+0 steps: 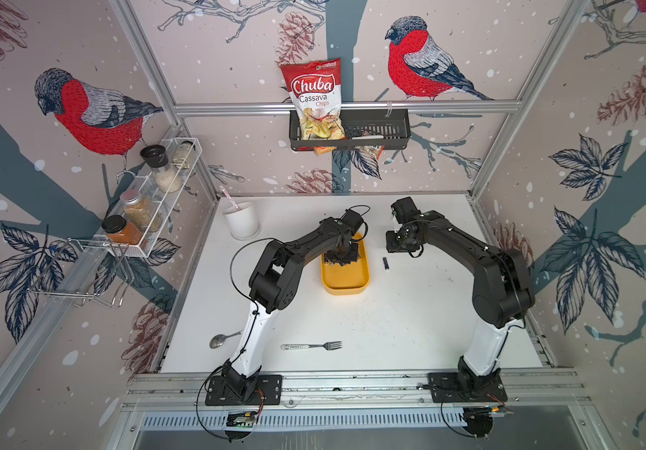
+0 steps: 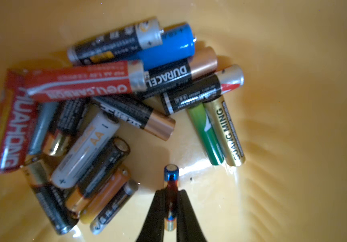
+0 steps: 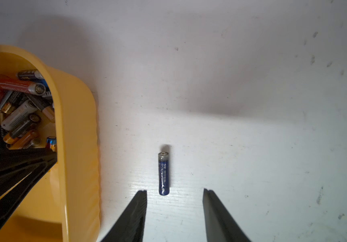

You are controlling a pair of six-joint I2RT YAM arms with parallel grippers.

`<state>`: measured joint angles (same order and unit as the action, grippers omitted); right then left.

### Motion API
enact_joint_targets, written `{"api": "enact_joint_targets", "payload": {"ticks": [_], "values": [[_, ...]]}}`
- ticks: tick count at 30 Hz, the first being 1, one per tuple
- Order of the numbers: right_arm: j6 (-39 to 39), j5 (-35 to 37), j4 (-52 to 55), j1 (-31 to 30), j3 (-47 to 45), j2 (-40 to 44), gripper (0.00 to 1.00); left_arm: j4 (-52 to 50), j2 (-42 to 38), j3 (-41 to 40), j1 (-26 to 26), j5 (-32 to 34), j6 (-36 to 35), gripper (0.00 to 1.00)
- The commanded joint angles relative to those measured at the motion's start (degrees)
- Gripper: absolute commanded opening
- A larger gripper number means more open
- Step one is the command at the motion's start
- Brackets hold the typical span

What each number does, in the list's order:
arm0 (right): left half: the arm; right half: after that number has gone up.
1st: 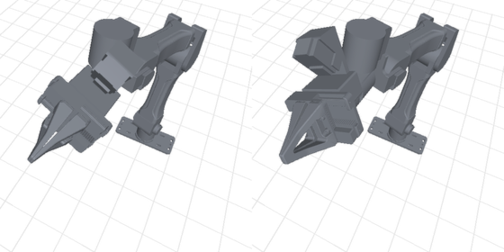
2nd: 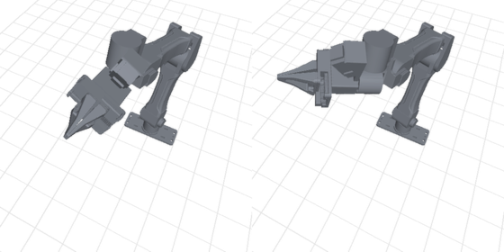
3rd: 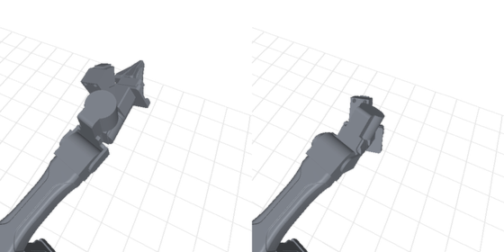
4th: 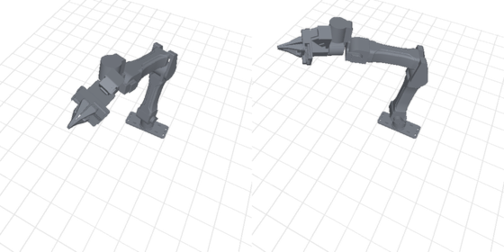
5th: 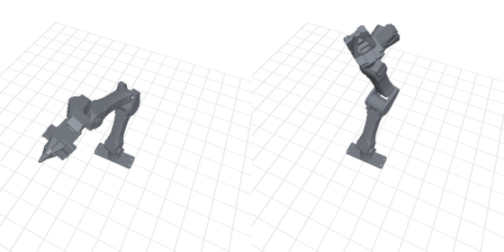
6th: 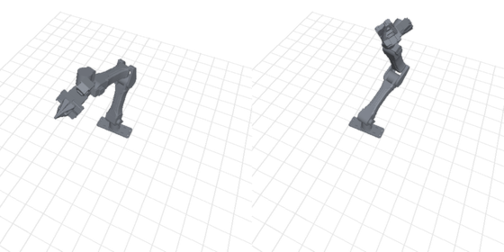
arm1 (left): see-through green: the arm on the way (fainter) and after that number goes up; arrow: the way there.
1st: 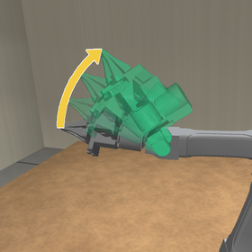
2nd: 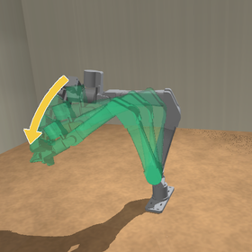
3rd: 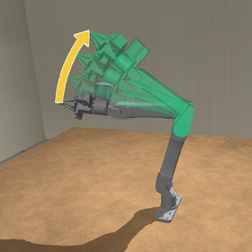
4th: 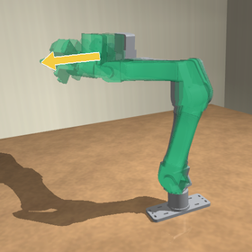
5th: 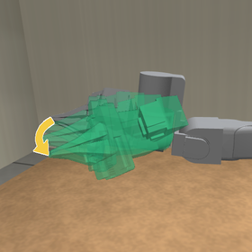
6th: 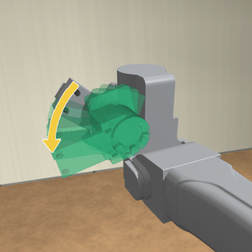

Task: Take the batteries out of the storage box
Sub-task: Pick up the battery from the storage box, then place the battery at the center of the board.

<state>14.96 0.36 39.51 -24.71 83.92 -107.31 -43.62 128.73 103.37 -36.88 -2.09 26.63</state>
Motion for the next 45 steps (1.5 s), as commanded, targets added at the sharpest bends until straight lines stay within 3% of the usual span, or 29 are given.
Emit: {"api": "enact_joint_targets", "payload": {"ticks": [1,22,38,45], "values": [[0.8,-0.3,0.6,-0.4,1.9,-1.1,0.5,0.2,-0.3,0.2,-0.1,-2.0,-0.3,0.11],[1.9,-0.2,4.2,-6.1,12.0,-4.8,0.5,-1.4,-7.1,0.6,4.3,-3.4,-1.4,0.11],[2.8,-0.7,6.1,-9.8,17.7,-8.1,0.5,4.0,-19.1,-12.9,13.9,-5.9,-2.5,0.11],[3.2,-0.8,6.9,-11.1,19.9,-10.0,0.5,6.1,-19.6,-16.8,16.5,-6.0,-3.9,0.11]]}}
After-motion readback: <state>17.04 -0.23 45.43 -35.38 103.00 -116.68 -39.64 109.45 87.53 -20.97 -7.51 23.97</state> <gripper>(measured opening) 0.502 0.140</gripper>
